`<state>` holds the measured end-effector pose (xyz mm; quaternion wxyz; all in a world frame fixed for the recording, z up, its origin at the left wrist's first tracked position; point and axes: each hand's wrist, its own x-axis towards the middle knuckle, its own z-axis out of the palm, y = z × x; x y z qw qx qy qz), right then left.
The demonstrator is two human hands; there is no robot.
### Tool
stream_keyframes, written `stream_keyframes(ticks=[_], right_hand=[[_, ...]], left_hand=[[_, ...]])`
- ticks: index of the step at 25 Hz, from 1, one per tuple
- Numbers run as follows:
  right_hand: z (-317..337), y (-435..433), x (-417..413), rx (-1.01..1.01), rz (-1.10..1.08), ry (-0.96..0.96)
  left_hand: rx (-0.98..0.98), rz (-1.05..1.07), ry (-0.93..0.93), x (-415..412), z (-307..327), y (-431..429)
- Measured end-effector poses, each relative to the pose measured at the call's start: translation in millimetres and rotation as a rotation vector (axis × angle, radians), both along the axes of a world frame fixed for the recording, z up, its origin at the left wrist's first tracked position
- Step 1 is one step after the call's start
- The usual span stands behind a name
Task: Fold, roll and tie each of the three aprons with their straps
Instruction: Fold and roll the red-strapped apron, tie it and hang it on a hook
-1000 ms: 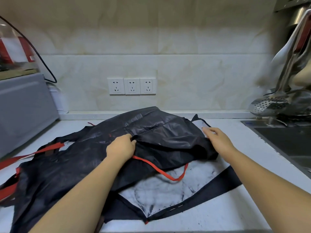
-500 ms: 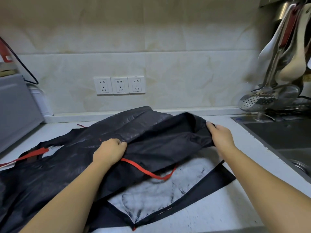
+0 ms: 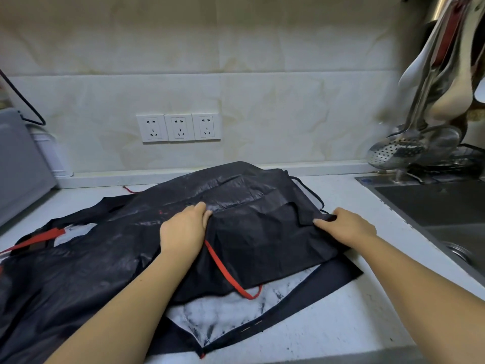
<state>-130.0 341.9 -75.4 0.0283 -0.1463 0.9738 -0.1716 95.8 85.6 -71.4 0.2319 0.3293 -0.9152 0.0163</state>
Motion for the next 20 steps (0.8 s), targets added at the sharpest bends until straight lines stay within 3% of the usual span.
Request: stream_keyframes(ticks=[4,6,9,11,13,16,20], right_hand=[[-3,5,-5,0.011,-0.059,0.07],[-7,4,-4,0.032,-0.076,0.086],[-17,-5,2,0.038,-0.06,0.154],[-17,-13,9,0.023,-0.045,0.177],[-13,-19,14,-0.021,-0.05,0.154],[-12,-12,12,-0.085,-0.024,0.079],[-18,3,0,-0.053,-0.021,0.066]], left_hand=[[0.043,0.093,-0.185,1,0,-13],[-0.044,0.147,-0.284,7,-8,-14],[-0.208,-0.114,-0.081,-1,-9,15],[-0.133,-0.437,-0.043,-15,-7,47],[0.029,-0.551,-0.212,-26,-13,74],[0.185,-0.431,-0.44,-26,-38,82],[0.255,-0.332,-0.474,-20,-56,84]])
